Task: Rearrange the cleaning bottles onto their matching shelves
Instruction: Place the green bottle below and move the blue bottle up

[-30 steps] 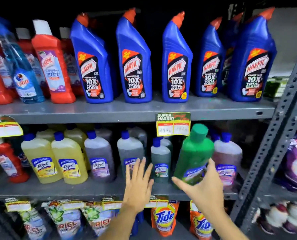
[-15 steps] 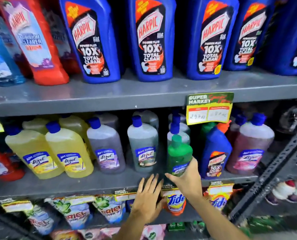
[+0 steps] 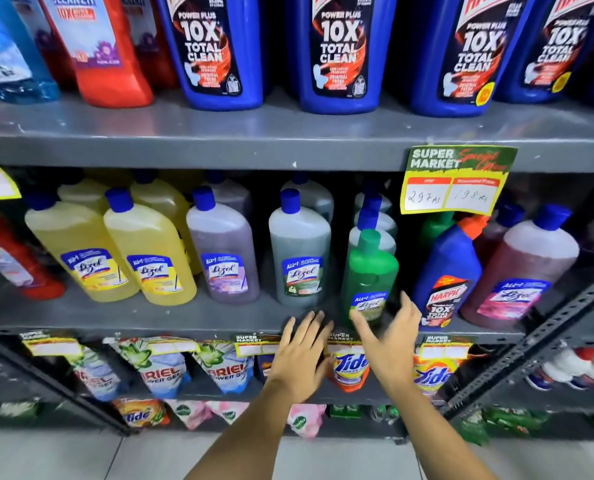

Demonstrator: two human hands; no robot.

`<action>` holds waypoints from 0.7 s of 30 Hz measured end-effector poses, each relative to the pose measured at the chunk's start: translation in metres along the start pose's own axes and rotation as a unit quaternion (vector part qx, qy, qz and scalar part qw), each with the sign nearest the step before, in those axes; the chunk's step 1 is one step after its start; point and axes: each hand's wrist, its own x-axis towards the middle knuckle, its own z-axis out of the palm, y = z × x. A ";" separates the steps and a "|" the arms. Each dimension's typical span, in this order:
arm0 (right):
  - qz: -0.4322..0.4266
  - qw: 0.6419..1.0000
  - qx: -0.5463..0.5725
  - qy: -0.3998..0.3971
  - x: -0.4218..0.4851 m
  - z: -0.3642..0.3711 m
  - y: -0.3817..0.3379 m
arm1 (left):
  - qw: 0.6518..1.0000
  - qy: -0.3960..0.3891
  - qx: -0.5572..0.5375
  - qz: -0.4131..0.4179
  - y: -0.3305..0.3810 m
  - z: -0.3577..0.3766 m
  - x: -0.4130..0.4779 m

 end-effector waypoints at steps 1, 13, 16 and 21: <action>-0.007 0.999 0.014 0.033 -0.005 -0.006 0.003 | 1.000 0.000 0.002 -0.002 0.000 0.001 0.000; 0.066 0.992 -0.029 0.108 0.062 -0.049 0.035 | 1.000 -0.011 0.008 -0.020 0.003 0.006 0.001; 0.100 0.989 -0.008 0.110 0.070 -0.048 0.041 | 1.000 -0.011 0.011 -0.016 0.003 0.005 0.001; 0.113 0.988 0.014 0.107 0.073 -0.055 0.042 | 0.999 -0.039 0.015 -0.017 0.003 0.000 0.001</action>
